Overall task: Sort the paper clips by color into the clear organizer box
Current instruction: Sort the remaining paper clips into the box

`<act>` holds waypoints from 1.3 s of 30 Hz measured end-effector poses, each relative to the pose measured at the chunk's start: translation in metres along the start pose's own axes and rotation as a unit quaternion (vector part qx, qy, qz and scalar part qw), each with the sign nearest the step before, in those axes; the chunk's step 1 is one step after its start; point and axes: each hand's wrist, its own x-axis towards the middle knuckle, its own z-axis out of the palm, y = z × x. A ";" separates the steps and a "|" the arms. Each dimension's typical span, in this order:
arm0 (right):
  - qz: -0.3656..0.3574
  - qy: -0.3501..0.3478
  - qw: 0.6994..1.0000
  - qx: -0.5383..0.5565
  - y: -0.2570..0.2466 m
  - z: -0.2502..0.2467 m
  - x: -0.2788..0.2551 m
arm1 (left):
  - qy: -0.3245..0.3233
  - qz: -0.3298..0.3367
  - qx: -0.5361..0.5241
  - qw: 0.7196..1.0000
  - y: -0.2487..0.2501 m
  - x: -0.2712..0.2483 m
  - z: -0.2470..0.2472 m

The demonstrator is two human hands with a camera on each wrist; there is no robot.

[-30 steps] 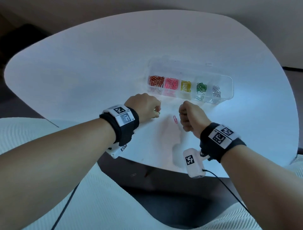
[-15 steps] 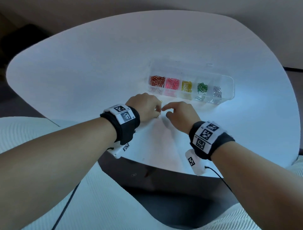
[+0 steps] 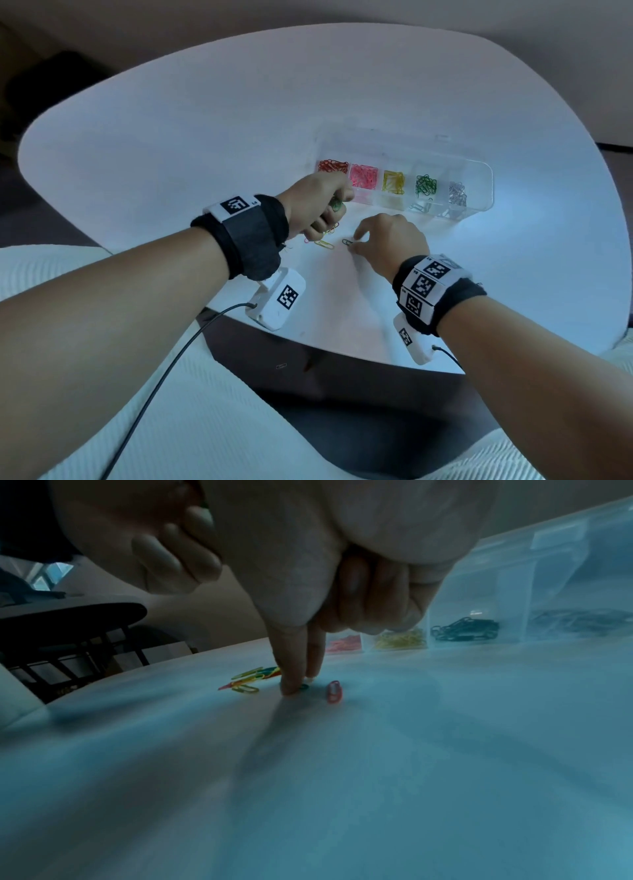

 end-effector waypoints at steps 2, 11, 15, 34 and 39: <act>-0.008 -0.006 1.000 -0.008 -0.003 0.001 0.001 | -0.031 0.005 -0.019 0.999 0.001 -0.003 0.001; 0.011 -0.055 0.995 -0.079 -0.017 0.004 -0.008 | -0.002 0.014 0.049 0.999 -0.003 0.004 0.010; 0.057 -0.054 0.997 -0.002 -0.009 0.004 -0.017 | 0.005 0.027 0.068 0.997 -0.002 0.003 0.012; 0.150 -0.052 0.660 0.734 0.050 -0.063 -0.019 | 0.071 0.042 -0.157 0.984 0.031 0.008 0.047; 0.212 0.034 0.575 0.789 0.055 -0.083 0.010 | 0.123 -0.002 -0.188 0.974 0.051 0.036 0.069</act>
